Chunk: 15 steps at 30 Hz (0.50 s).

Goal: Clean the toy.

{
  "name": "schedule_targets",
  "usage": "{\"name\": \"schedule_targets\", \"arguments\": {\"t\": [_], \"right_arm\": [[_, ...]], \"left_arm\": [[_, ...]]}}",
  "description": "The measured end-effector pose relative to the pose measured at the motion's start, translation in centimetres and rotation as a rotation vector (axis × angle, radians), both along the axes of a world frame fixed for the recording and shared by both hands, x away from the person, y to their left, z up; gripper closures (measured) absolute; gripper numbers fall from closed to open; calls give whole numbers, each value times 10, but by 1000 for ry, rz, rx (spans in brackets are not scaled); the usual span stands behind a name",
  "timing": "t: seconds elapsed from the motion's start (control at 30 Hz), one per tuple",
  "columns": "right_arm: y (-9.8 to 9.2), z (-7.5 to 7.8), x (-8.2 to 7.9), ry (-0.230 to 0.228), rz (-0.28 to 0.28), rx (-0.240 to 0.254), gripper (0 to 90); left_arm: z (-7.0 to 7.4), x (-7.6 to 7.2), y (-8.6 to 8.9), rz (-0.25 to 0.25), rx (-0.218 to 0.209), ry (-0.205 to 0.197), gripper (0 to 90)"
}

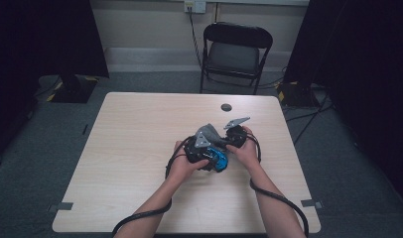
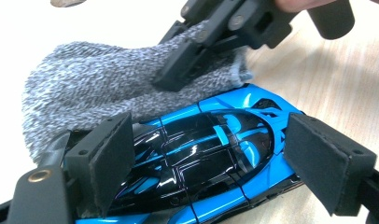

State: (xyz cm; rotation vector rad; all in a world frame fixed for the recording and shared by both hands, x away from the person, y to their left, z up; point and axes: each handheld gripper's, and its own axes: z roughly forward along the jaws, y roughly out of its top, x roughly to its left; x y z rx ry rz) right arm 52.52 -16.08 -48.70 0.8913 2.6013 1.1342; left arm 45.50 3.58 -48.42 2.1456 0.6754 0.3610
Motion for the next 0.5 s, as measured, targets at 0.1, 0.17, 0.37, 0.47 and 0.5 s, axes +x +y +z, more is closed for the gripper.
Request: {"name": "schedule_targets", "arguments": {"t": [0.1,0.17,0.37,0.47,0.5], "right_arm": [[-5,0,-3,-2,19,-3,771],[-9,1,-5,-4,19,-3,771],[-22,1,-13,-4,19,-3,771],[-28,1,-17,-3,21,-2,770],[-31,1,-19,-4,22,0,770]], "left_arm": [[0,0,-1,0,1,-3,162],[0,-1,-2,2,1,-3,162],[0,-1,-2,5,4,-6,163],[0,-1,-3,10,5,-2,165],[0,-1,-3,11,7,-1,165]]}}
